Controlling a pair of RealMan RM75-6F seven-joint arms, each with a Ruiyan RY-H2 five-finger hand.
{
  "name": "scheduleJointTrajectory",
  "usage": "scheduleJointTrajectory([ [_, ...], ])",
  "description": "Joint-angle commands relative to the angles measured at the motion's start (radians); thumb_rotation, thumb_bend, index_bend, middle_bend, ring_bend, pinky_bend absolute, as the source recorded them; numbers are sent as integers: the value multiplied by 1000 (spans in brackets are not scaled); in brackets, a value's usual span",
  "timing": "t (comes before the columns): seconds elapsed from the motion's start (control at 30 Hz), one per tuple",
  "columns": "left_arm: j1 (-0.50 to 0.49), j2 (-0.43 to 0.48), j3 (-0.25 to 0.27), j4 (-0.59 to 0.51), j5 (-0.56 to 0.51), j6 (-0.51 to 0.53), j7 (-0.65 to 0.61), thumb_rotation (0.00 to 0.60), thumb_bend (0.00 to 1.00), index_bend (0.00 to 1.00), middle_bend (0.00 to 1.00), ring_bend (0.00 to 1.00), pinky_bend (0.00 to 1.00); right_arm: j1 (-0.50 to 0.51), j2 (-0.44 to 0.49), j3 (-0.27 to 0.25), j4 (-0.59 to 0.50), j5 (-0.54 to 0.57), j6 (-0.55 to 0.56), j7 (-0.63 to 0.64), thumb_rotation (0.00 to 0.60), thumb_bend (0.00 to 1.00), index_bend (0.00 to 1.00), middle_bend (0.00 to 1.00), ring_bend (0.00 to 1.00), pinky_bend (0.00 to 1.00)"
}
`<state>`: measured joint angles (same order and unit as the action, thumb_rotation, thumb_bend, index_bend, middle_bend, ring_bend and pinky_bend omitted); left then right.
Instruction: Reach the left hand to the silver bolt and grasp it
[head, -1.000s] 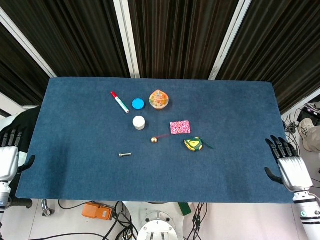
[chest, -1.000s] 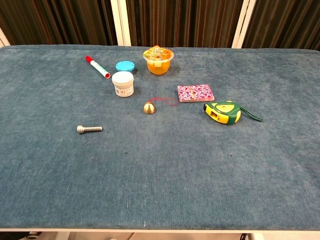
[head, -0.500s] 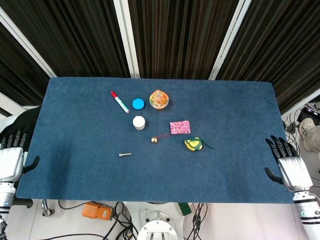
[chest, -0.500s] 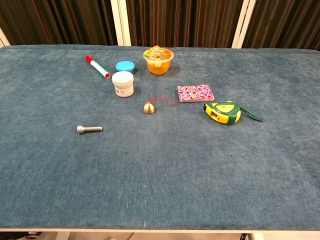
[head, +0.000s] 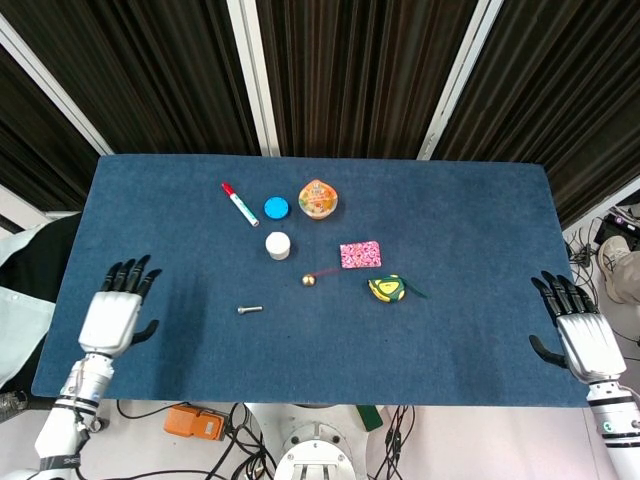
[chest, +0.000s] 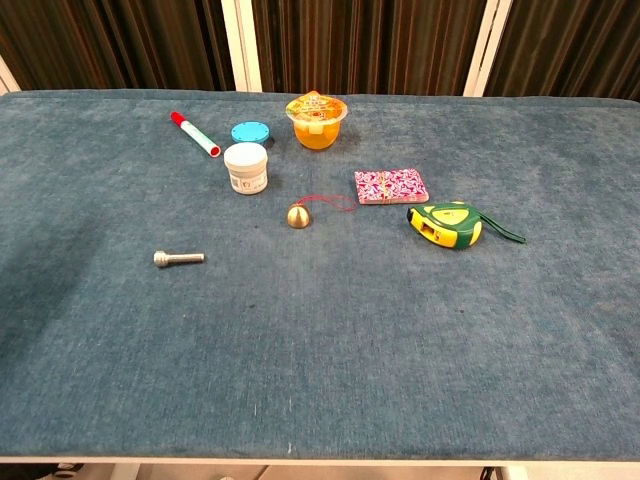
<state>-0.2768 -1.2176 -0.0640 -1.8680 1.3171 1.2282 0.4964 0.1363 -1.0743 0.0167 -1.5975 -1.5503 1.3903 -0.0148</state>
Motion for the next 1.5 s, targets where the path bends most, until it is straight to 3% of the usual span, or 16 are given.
scheduleJointTrajectory([
  [0.03,-53,-51,-13,-48,-58,-52,73,600,209,192,0,0,78,1,1,0,-2,2,-3,4,600,464,28,76,67,153],
  [0.5,-240,-216,-86,-48,-313,-132,307,600,235,254,0,0,81,5,3,-1,-3,4,-11,11,600,464,29,75,67,152],
  [0.67,-288,-264,-83,-21,-358,-142,332,600,237,312,0,0,81,6,3,0,-2,7,-13,14,600,465,29,76,67,152],
  [1.13,-360,-373,-62,103,-426,-155,295,600,247,370,0,0,81,8,5,1,-1,11,-17,20,600,464,29,75,67,152],
  [1.5,-386,-399,-49,159,-446,-144,268,600,276,435,0,0,81,8,4,2,-1,16,-18,20,600,464,29,76,67,152],
])
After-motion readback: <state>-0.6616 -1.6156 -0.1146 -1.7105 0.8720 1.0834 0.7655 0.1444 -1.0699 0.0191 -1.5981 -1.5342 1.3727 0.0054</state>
